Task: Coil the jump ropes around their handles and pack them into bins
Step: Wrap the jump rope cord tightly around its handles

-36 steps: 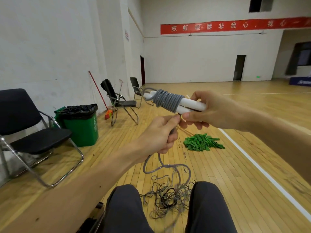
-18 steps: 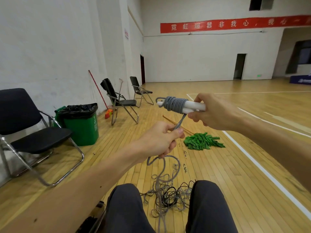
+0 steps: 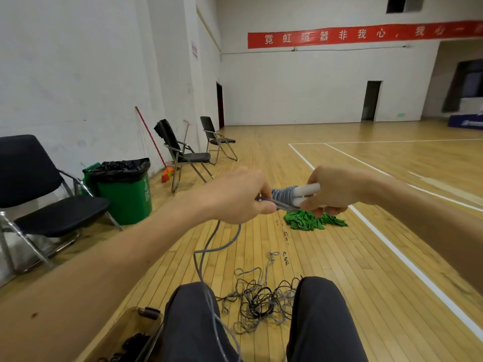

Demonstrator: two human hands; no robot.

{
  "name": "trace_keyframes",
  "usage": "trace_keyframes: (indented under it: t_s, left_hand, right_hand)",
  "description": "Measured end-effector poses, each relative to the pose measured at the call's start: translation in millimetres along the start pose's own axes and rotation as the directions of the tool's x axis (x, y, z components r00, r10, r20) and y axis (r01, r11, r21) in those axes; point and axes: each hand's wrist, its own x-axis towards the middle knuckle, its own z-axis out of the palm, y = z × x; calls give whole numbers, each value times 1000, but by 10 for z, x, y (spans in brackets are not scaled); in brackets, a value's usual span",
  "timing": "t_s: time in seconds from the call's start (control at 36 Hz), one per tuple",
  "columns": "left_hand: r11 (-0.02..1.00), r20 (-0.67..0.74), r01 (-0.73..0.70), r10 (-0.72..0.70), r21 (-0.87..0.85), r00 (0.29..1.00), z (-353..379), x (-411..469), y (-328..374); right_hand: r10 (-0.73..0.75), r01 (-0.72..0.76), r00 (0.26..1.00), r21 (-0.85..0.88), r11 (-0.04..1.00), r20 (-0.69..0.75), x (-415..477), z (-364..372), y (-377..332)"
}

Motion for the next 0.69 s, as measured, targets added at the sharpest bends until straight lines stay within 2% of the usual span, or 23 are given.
trace_keyframes:
  t_s: [0.08, 0.25, 0.42, 0.56, 0.69]
  left_hand:
    - [998, 92, -58, 56, 25, 994, -91, 25, 7]
    - [983, 186, -156, 136, 97, 973, -284, 102, 33]
    - [977, 199, -211, 199, 40, 960, -430, 151, 0]
    - [965, 167, -200, 229, -172, 959, -523, 115, -7]
    - [890, 129, -195, 269, -413, 954, -558, 63, -80]
  right_hand:
    - [17, -14, 995, -32, 999, 101, -43, 19, -8]
    - [-5, 27, 972, -92, 995, 236, -129, 85, -97]
    - [-95, 120, 925, -45, 992, 367, -251, 62, -172]
    - [-214, 201, 837, 80, 976, 503, -372, 16, -164]
    - [-413, 304, 721, 281, 910, 557, -456, -34, -123]
